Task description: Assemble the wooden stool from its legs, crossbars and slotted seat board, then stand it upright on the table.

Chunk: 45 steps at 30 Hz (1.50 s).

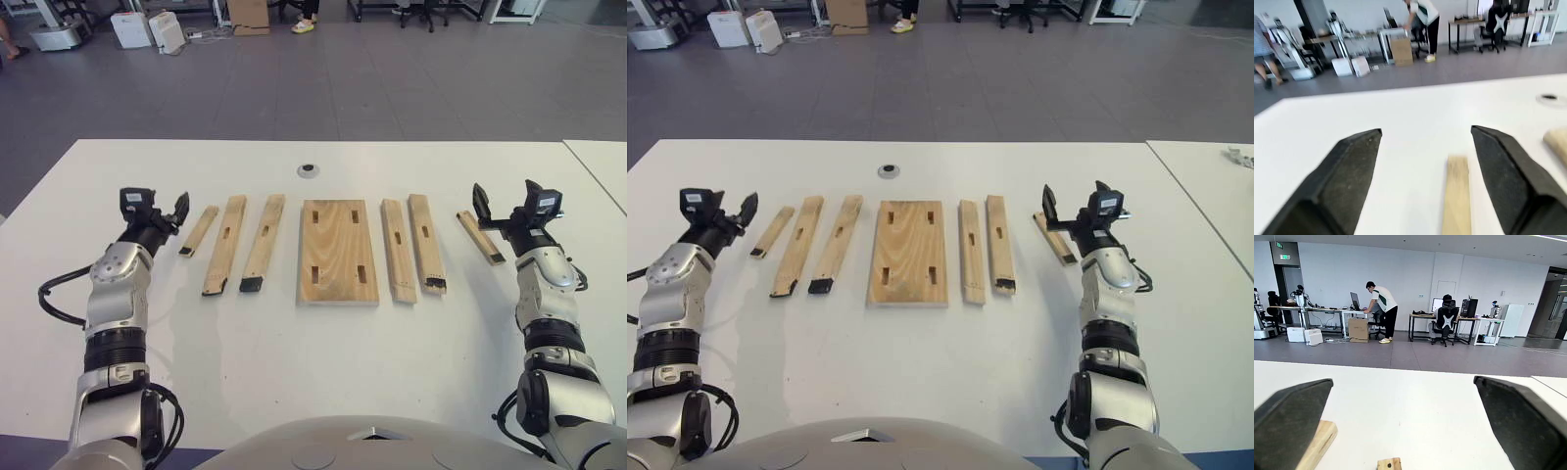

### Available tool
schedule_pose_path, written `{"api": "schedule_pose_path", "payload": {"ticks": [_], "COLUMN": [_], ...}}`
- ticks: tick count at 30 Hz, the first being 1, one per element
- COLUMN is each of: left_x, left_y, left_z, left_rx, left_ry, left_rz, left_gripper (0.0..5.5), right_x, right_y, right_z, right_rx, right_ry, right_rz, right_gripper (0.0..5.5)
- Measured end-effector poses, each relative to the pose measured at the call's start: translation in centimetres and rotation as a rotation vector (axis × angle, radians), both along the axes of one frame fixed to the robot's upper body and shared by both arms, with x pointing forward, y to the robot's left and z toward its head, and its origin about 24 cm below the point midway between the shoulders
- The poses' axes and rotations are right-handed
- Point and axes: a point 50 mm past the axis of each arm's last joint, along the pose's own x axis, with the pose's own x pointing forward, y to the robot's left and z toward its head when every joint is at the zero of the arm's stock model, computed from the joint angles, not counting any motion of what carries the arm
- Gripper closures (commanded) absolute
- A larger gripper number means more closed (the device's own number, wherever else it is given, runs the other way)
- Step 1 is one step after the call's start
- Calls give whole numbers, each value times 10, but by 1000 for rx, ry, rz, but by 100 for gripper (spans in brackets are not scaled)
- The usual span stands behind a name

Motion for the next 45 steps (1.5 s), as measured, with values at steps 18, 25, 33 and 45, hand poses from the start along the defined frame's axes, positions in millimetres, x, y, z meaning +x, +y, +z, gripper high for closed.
{"api": "schedule_pose_path", "payload": {"ticks": [18, 25, 33, 45], "left_x": [-21, 11, 3, 1], "left_y": [6, -105, -197, -201], "left_z": [-40, 81, 100, 98], "left_rx": [22, -88, 14, 109], "left_ry": [253, -455, -532, -519], "left_rz": [-76, -457, -761, -804], "left_gripper": [420, 420, 420, 420], "right_x": [6, 28, 35, 31], "right_y": [8, 132, 199, 183], "right_z": [0, 82, 119, 139], "right_rx": [29, 617, 986, 1037], "right_ry": [38, -51, 64, 75], "right_rz": [69, 765, 926, 912], "right_gripper": [10, 10, 134, 374]}}
